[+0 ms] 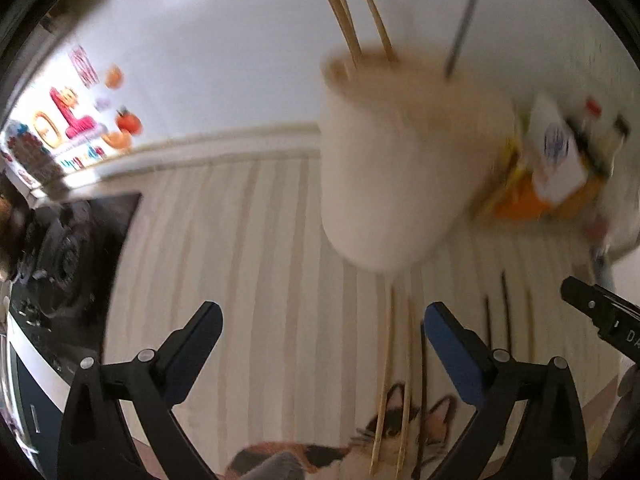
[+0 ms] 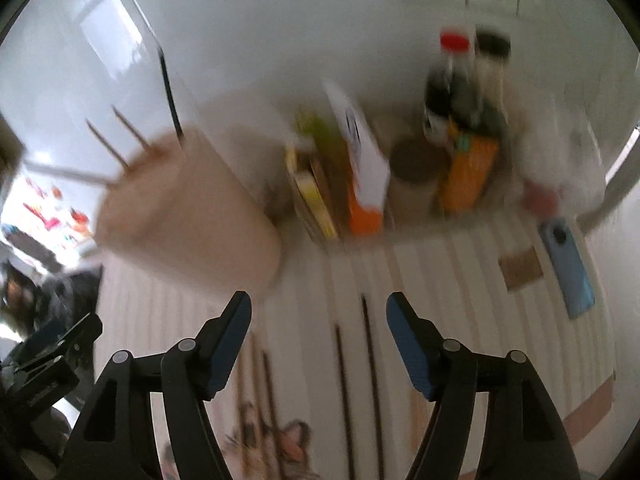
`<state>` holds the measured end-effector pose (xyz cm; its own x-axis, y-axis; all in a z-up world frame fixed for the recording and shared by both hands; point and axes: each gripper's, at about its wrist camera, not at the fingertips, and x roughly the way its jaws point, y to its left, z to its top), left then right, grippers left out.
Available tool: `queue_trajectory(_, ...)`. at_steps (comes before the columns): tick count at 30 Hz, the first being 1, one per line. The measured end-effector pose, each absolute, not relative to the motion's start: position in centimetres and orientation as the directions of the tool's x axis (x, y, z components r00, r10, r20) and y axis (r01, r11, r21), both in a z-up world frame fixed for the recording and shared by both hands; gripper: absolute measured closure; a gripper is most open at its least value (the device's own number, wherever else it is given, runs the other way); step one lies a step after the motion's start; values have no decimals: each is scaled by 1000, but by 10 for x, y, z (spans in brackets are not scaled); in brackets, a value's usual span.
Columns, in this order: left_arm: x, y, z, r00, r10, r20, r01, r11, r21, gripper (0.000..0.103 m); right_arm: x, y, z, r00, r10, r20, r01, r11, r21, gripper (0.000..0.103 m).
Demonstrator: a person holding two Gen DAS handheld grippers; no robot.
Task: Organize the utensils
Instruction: 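Open both tools to release the chopsticks and move back to the mat, then grasp a wooden chopstick with the left tool while the right tool grasps a dark one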
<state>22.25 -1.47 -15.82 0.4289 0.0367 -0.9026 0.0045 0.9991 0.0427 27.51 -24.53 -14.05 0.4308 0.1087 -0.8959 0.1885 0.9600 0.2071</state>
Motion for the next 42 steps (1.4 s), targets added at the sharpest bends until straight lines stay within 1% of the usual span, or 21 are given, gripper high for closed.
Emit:
queue_trajectory(1,221,-17,-168,404,37,-914,7,999,44,0,272,-245,-152,401,113,-909,189,961,202,32)
queue_trajectory(3,219,-23,-190,354,21,-935,22,999,31,2,266,-244,-176,335,127,-934,184,963,198,45)
queue_trajectory(4,218,-25,-200,333,15,-943,28,999,25,3,264,-243,-186,308,132,-942,184,963,195,56)
queue_trajectory(5,218,-29,-214,300,5,-954,40,999,17,10,261,-242,-200,270,132,-954,184,965,186,64)
queue_trajectory(6,218,-31,-223,278,-2,-961,47,999,11,16,258,-241,-209,252,133,-958,185,965,183,69)
queue_trajectory(7,219,-35,-235,242,-13,-970,60,998,2,26,255,-242,-219,234,136,-963,188,965,182,75)
queue_trajectory(8,220,-37,-241,220,-19,-975,66,998,-4,35,253,-241,-230,207,135,-969,188,967,175,79)
queue_trajectory(9,221,-40,-251,193,-26,-981,76,997,-12,38,251,-241,-237,191,135,-972,187,968,171,80)
queue_trajectory(10,221,-45,-260,176,-30,-984,85,996,-16,45,249,-241,-245,171,137,-976,183,969,168,81)
queue_trajectory(12,222,-51,-270,153,-32,-988,98,995,-17,50,247,-239,-256,142,130,-981,175,972,154,81)
queue_trajectory(13,223,-53,-274,147,-33,-989,104,994,-18,59,247,-238,-260,132,129,-983,170,974,150,81)
queue_trajectory(14,223,-57,-280,138,-28,-990,113,993,-12,73,246,-237,-264,121,128,-984,166,975,147,81)
queue_trajectory(16,223,-60,-283,145,-17,-989,121,993,1,86,245,-236,-272,96,123,-988,159,978,137,81)
queue_trajectory(17,222,-61,-283,153,-8,-988,127,992,12,98,245,-235,-275,86,124,-989,156,978,137,81)
queue_trajectory(22,219,-50,-283,149,14,-989,94,995,28,98,245,-230,-294,36,113,-993,136,984,117,81)
queue_trajectory(25,214,-35,-283,131,25,-991,64,997,33,98,242,-222,-307,10,81,-997,95,992,81,82)
queue_trajectory(28,209,-22,-284,114,27,-993,31,999,30,98,237,-214,-307,41,17,-999,65,998,19,91)
queue_trajectory(30,206,-17,-284,109,30,-994,21,999,32,98,233,-213,-308,47,10,-999,74,997,13,97)
queue_trajectory(33,198,-8,-284,112,35,-993,26,999,38,98,231,-213,-309,15,50,-999,80,995,51,97)
queue_trajectory(35,199,-11,-286,110,42,-993,39,998,47,98,227,-209,-311,-13,68,-998,51,996,68,97)
queue_trajectory(42,198,-42,-291,107,64,-992,78,994,73,98,225,-202,-313,-51,45,-998,-4,999,45,97)
